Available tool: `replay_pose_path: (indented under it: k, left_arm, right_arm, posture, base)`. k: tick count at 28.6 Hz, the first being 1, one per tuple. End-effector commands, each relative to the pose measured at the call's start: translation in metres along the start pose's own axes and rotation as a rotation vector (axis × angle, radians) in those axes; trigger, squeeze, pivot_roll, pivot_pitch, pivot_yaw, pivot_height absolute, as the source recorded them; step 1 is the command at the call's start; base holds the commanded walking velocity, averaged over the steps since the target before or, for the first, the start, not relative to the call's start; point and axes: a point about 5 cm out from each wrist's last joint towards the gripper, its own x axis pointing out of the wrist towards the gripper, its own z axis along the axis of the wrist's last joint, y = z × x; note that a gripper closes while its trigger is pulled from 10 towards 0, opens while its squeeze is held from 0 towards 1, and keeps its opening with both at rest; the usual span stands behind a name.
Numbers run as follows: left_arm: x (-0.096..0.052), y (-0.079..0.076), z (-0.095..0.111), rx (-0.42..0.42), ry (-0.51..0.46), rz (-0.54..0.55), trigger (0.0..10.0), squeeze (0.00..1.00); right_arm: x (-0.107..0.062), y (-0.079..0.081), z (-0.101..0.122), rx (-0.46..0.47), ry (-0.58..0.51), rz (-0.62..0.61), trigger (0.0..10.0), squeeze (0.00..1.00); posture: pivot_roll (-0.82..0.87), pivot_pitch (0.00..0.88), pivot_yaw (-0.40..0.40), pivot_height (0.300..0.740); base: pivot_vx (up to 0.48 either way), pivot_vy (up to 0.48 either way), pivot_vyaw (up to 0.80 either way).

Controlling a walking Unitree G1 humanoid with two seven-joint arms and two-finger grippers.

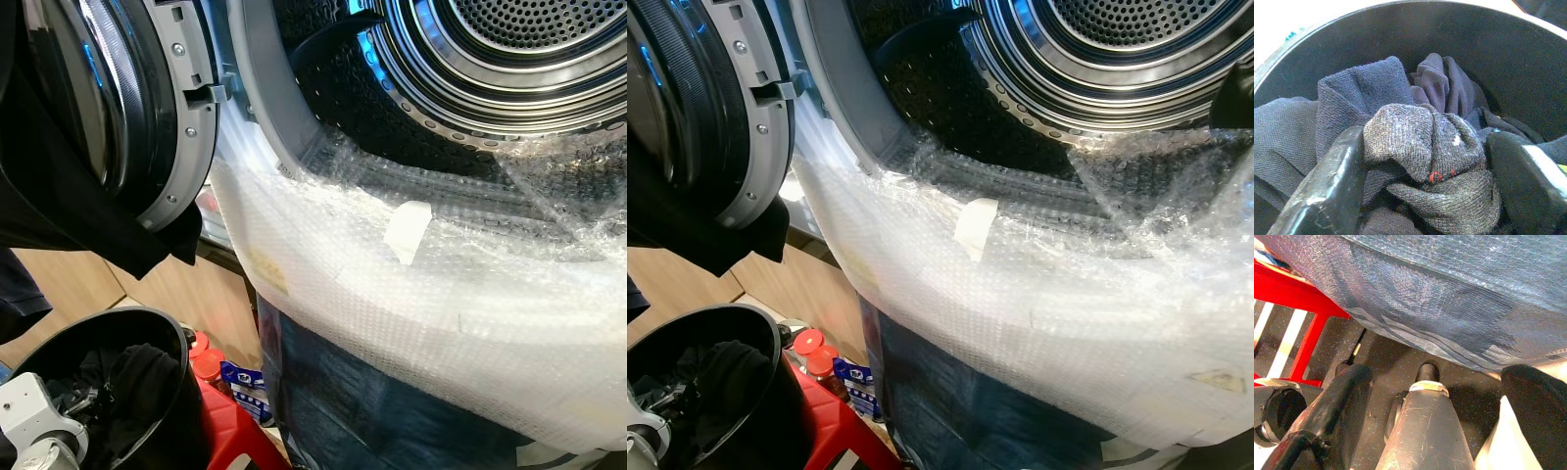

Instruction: Clothes washing

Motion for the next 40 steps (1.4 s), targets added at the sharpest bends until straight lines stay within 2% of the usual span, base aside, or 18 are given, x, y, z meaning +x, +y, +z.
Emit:
replay_pose_path:
  k: [1, 8, 13, 23, 25, 28, 34, 36, 37, 40]
  left_arm:
    - [-0.001, 0.000, -0.001, 0.008, 0.006, -0.006, 0.0, 0.00]
    - [-0.002, -0.005, -0.006, 0.021, 0.015, -0.033, 0.0, 0.00]
    - [-0.009, -0.019, -0.009, 0.080, -0.014, -0.116, 0.0, 0.00]
    - [-0.015, -0.020, -0.011, 0.104, -0.041, -0.152, 0.0, 0.00]
    - [-0.017, -0.025, -0.008, 0.133, -0.069, -0.199, 0.0, 0.00]
    - [-0.025, -0.043, -0.005, 0.169, -0.106, -0.374, 0.0, 0.00]
    - [-0.028, -0.048, -0.007, 0.184, -0.095, -0.453, 0.0, 0.00]
    - [-0.030, -0.051, -0.007, 0.202, -0.097, -0.498, 0.0, 0.00]
    - [-0.034, -0.056, -0.008, 0.222, -0.084, -0.569, 0.0, 0.00]
    - [-0.039, -0.060, -0.010, 0.235, -0.072, -0.634, 0.0, 0.00]
  right_arm:
    - [0.000, 0.002, -0.002, -0.004, 0.000, 0.009, 10.0, 0.00]
    - [0.000, 0.003, -0.003, -0.017, 0.003, 0.014, 10.0, 0.00]
    - [0.000, 0.008, -0.001, -0.035, 0.002, 0.028, 10.0, 0.00]
    - [0.001, 0.011, 0.001, -0.047, -0.001, 0.038, 10.0, 0.00]
    - [0.001, 0.011, 0.000, -0.051, 0.001, 0.038, 10.0, 0.00]
    - [0.000, 0.012, -0.003, -0.062, 0.008, 0.041, 10.0, 0.00]
    - [0.000, 0.014, -0.003, -0.062, 0.009, 0.046, 10.0, 0.00]
    - [0.000, 0.016, -0.003, -0.063, 0.008, 0.048, 10.0, 0.00]
    - [0.000, 0.016, -0.003, -0.064, 0.008, 0.051, 10.0, 0.00]
    - [0.000, 0.017, -0.003, -0.065, 0.007, 0.053, 10.0, 0.00]
  posture:
    - [0.14, 0.041, 0.092, 0.740]
    - [0.14, 0.025, 0.089, 0.740]
    - [0.16, 0.028, 0.081, 0.740]
    - [0.17, 0.018, 0.086, 0.740]
    - [0.17, 0.014, 0.085, 0.740]
    - [0.18, 0.000, 0.089, 0.740]
    - [0.18, 0.000, 0.094, 0.740]
    - [0.18, 0.000, 0.096, 0.740]
    - [0.18, 0.000, 0.097, 0.740]
    - [0.19, 0.000, 0.099, 0.740]
  base:
    - [0.000, 0.000, 0.00]
    - [0.000, 0.000, 0.00]
    - [0.000, 0.000, 0.00]
    - [0.000, 0.000, 0.00]
    - [0.000, 0.000, 0.00]
    - [0.000, 0.000, 0.00]
    - [0.000, 0.000, 0.00]
    - [0.000, 0.000, 0.00]
    - [0.000, 0.000, 0.00]
    - [0.000, 0.000, 0.00]
